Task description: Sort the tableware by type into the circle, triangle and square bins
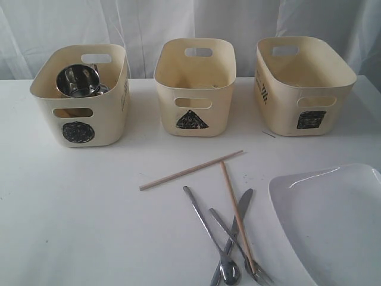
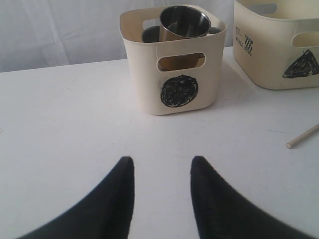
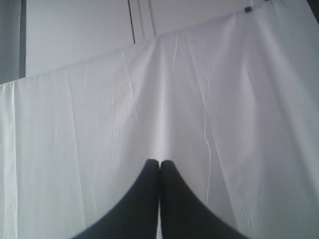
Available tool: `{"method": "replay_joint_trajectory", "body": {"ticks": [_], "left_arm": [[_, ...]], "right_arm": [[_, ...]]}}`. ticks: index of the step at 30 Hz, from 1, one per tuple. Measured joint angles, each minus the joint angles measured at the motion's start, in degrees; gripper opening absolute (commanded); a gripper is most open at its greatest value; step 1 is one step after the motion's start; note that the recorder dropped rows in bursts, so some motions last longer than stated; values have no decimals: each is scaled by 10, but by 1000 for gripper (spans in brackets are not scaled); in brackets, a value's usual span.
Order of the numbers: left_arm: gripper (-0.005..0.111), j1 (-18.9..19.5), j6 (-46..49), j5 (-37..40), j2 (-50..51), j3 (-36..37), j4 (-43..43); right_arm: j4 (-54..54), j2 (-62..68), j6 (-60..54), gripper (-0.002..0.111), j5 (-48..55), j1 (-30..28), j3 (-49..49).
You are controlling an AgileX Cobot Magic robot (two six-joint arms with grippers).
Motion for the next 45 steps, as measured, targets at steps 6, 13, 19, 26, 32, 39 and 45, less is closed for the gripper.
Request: {"method": "replay_joint_trajectory", "body": {"ticks": [6, 13, 19, 26, 32, 39, 45], "left_arm": [[42, 0, 0, 0, 0, 0, 0], [42, 0, 0, 0, 0, 0, 0], [42, 0, 0, 0, 0, 0, 0], [42, 0, 0, 0, 0, 0, 0], [42, 0, 0, 0, 0, 0, 0], [42, 0, 0, 0, 0, 0, 0], [42, 0, 0, 0, 0, 0, 0]], "right_arm": [[-13, 0, 27, 0, -4, 0, -5], [2, 0, 59, 0, 14, 0, -5], [51, 0, 58, 0, 56, 0, -20], [-10, 43, 19, 12, 413, 25, -182], [187, 223, -233, 34, 658, 59, -362], [256, 503, -336, 53, 830, 62, -494], [268, 675, -351, 53, 839, 65, -511]]}}
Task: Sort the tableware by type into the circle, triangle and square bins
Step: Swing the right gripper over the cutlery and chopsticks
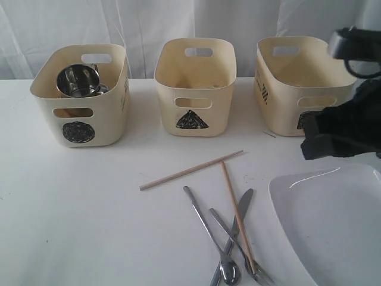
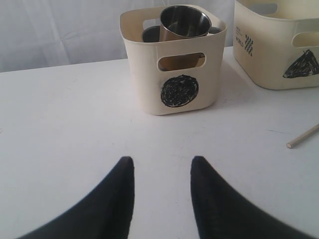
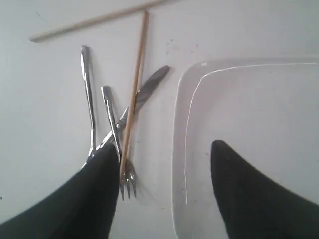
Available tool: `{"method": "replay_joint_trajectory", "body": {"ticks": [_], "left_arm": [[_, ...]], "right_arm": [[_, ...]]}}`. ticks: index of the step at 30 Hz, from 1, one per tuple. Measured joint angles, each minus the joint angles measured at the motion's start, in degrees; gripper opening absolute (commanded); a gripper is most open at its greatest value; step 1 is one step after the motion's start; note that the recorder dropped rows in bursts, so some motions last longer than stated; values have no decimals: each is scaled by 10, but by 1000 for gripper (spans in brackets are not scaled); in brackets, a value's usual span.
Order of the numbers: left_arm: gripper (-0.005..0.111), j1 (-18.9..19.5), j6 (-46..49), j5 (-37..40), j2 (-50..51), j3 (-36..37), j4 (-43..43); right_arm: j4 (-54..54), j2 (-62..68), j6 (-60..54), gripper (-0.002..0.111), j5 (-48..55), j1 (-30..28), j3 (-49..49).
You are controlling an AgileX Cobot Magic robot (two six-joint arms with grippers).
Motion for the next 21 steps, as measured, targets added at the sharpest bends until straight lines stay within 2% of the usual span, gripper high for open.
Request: {"method": "replay_joint_trajectory", "body": {"ticks": [6, 12, 21], "left_arm": [[42, 0, 0, 0, 0, 0, 0], [42, 0, 0, 0, 0, 0, 0], [42, 0, 0, 0, 0, 0, 0]], "right_arm": [[2, 130, -93, 53, -30, 92, -19], [-20, 204, -109, 53, -62, 166, -63], [-154, 248, -174, 53, -59, 248, -120]]}}
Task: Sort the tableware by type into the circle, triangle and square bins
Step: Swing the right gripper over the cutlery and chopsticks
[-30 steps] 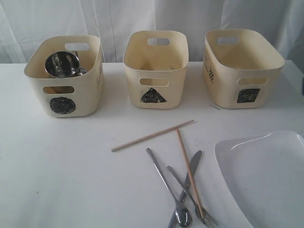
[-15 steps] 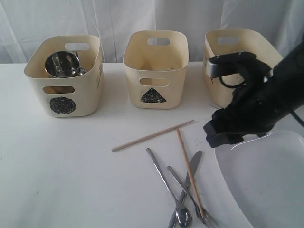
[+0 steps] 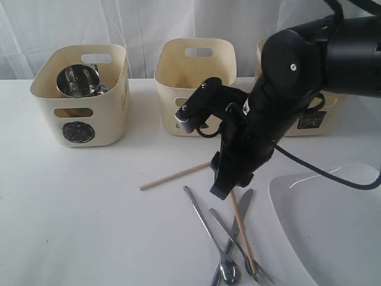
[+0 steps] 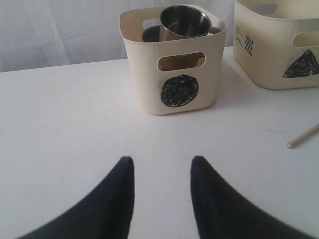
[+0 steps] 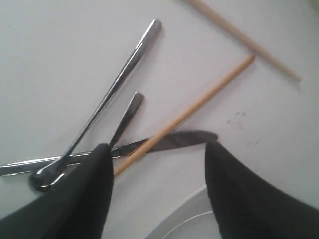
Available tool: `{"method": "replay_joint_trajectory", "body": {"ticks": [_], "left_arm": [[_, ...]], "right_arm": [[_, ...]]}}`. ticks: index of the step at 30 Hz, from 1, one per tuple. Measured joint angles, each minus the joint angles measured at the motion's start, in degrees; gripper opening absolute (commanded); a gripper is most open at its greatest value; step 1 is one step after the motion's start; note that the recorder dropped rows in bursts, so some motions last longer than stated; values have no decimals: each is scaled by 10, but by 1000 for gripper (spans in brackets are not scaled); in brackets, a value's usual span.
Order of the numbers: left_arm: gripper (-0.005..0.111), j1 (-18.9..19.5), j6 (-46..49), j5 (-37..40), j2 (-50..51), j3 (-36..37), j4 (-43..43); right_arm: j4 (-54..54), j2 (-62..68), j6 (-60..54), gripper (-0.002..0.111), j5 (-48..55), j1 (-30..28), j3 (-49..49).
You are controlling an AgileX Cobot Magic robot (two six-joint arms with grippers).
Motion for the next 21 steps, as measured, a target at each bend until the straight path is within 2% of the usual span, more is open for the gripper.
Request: {"method": "replay_joint_trajectory", "body": {"ticks": [9, 21], "left_arm": [[42, 0, 0, 0, 0, 0, 0], [42, 0, 0, 0, 0, 0, 0]], "right_arm": [[-25, 7, -54, 50, -60, 24, -36], [-21, 19, -56, 42, -21, 24, -40]]}}
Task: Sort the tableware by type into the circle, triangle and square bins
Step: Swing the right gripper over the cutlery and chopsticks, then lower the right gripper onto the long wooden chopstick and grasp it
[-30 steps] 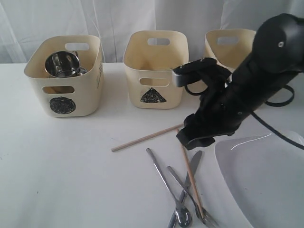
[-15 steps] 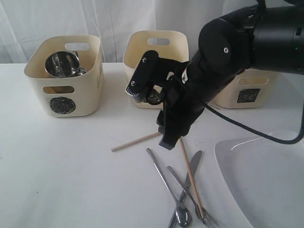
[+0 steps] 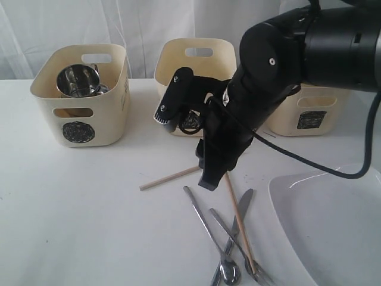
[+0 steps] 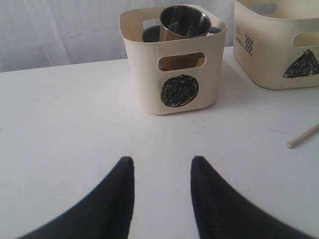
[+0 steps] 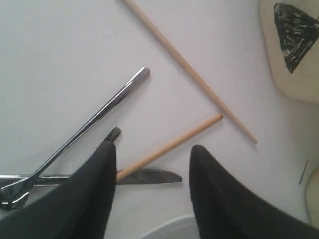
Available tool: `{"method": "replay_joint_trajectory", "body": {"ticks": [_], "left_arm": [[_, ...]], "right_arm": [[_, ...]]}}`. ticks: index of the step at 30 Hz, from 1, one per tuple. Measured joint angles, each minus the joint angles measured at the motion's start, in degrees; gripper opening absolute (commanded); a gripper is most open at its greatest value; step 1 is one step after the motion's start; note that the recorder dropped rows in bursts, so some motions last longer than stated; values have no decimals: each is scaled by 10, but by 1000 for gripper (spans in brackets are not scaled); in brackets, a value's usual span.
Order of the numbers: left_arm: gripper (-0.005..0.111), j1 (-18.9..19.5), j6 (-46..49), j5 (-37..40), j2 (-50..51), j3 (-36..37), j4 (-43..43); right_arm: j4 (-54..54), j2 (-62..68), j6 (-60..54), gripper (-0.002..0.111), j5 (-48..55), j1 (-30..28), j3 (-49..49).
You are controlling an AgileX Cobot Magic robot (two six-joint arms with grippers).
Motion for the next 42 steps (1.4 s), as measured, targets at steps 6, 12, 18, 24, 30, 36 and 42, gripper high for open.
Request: {"method": "replay_joint_trajectory", "body": {"ticks": [6, 12, 18, 24, 30, 36, 42], "left_arm": [[42, 0, 0, 0, 0, 0, 0], [42, 0, 0, 0, 0, 0, 0], [42, 0, 0, 0, 0, 0, 0], [42, 0, 0, 0, 0, 0, 0], [42, 0, 0, 0, 0, 0, 0], [42, 0, 0, 0, 0, 0, 0], [42, 0, 0, 0, 0, 0, 0]], "right_arm": [[14, 0, 0, 42, 42, 6, 0], [18, 0, 0, 42, 60, 31, 0], [29, 0, 0, 42, 60, 67, 0], [51, 0, 1, 42, 61, 91, 0], [57, 0, 1, 42, 61, 110, 0], [58, 0, 4, 42, 61, 121, 0], [58, 0, 6, 43, 61, 123, 0]]}}
